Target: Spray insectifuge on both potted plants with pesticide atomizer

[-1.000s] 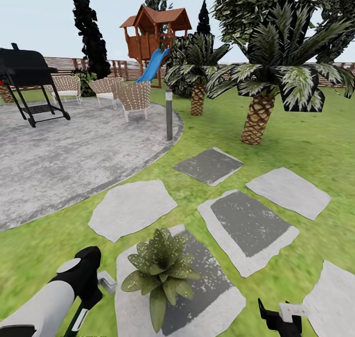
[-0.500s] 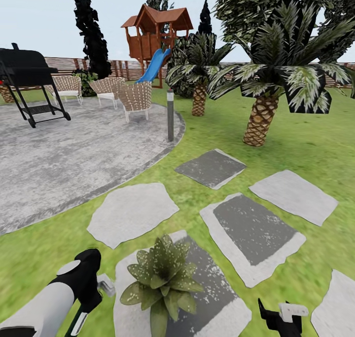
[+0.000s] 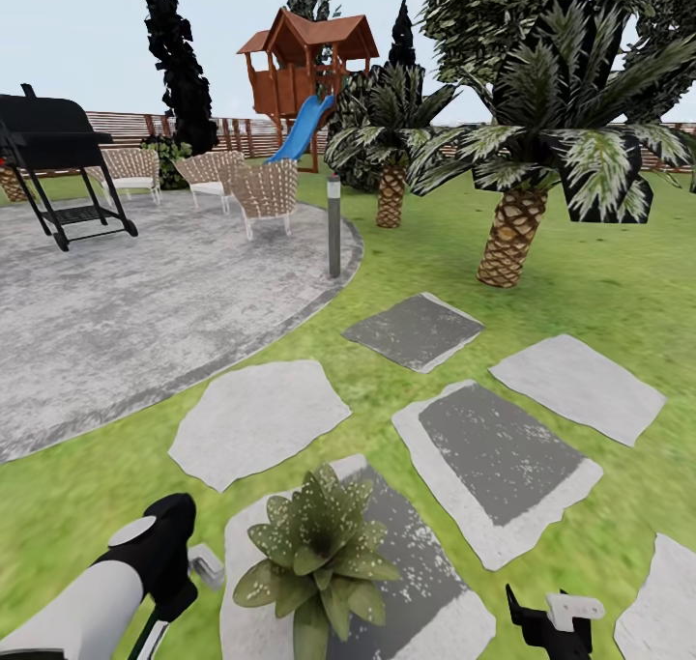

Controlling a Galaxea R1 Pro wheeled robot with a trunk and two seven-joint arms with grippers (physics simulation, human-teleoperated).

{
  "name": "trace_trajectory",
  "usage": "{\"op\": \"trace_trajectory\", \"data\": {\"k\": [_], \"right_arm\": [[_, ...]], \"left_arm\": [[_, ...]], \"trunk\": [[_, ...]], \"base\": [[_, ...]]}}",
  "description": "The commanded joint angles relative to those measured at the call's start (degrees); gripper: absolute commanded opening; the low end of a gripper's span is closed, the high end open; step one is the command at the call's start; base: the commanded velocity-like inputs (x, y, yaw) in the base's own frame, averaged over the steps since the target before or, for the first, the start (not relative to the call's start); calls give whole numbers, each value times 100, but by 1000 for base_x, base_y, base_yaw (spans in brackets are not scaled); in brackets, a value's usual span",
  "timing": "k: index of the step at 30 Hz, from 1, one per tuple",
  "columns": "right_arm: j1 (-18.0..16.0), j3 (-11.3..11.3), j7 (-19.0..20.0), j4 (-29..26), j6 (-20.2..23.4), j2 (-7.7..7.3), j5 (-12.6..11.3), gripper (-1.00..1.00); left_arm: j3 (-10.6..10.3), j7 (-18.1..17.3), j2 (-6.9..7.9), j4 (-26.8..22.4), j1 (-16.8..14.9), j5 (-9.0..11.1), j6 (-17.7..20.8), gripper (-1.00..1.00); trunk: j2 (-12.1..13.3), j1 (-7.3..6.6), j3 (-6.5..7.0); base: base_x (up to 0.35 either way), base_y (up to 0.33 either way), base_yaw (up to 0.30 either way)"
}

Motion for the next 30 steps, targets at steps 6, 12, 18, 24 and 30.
{"op": "trace_trajectory", "data": {"k": [6,12,18,24,30], "right_arm": [[-5,-50,56,4,-19,1,-1,100],[-5,-49,60,6,-19,1,-1,100],[-5,-52,56,3,-19,1,-1,100],[-5,-47,60,6,-19,1,-1,100],[-5,-44,56,11,-19,1,-1,100]], "left_arm": [[-4,-45,67,28,114,-31,34,-100],[3,207,88,-27,175,-25,33,-100],[-4,264,84,-485,145,-25,52,-100],[3,279,97,-370,253,-9,31,-100],[16,289,68,-418,279,447,30,-100]], "trunk": [[-2,-1,-5],[-2,-1,-5],[-2,-1,-5],[-2,-1,-5],[-2,-1,-5]], "base": [[3,0,0],[0,0,0],[0,0,0],[0,0,0],[0,-42,0]]}}
